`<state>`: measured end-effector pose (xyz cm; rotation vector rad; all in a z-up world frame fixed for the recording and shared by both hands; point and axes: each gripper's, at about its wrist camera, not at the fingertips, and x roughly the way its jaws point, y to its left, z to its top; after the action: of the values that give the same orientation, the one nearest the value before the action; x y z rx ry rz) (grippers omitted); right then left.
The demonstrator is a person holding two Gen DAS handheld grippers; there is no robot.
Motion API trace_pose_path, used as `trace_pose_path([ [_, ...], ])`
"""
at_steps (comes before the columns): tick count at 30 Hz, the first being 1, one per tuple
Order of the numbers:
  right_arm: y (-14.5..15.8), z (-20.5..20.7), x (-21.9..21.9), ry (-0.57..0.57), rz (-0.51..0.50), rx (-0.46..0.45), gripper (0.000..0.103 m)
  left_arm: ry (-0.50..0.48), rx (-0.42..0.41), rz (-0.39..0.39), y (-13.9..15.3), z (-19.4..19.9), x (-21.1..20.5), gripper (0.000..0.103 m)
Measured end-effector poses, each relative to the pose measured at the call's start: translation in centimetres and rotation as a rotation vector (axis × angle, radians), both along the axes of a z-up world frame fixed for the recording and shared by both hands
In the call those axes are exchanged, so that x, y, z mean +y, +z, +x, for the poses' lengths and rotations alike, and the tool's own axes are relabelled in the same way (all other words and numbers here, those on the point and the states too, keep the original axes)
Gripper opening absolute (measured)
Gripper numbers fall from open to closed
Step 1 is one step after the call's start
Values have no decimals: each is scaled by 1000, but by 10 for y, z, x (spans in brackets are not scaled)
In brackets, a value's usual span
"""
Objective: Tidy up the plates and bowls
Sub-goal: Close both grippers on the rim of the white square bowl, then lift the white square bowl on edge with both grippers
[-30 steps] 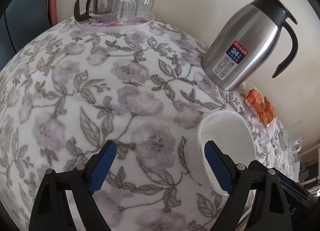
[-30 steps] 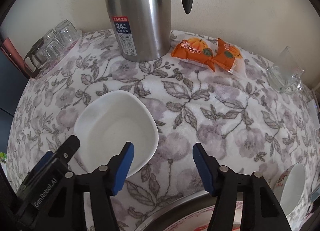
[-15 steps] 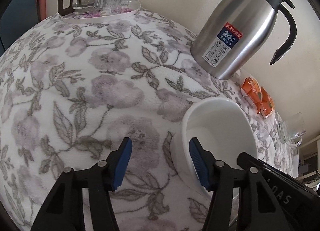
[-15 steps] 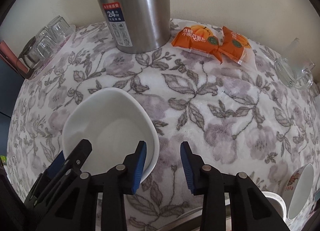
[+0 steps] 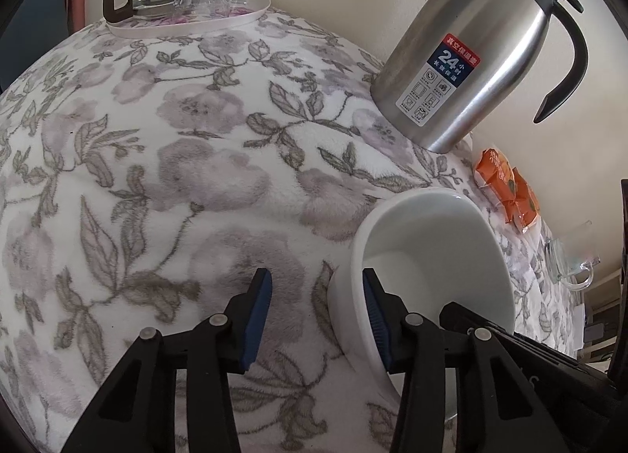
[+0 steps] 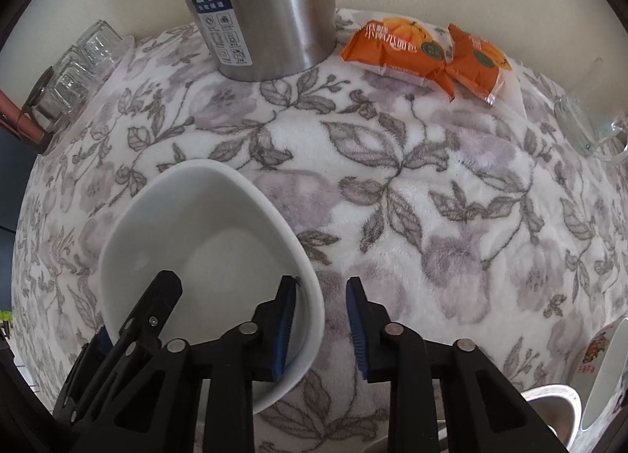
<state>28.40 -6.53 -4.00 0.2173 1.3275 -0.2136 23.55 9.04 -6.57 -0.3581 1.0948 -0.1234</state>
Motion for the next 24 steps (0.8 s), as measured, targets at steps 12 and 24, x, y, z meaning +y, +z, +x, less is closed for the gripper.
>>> trace_pose_path([
  [12, 1, 0, 3, 10, 61, -33, 13, -53, -19, -73, -1, 1, 0, 27],
  [24, 14, -10, 5, 21, 78, -71, 13, -67, -25, -79, 8, -2, 3, 17],
])
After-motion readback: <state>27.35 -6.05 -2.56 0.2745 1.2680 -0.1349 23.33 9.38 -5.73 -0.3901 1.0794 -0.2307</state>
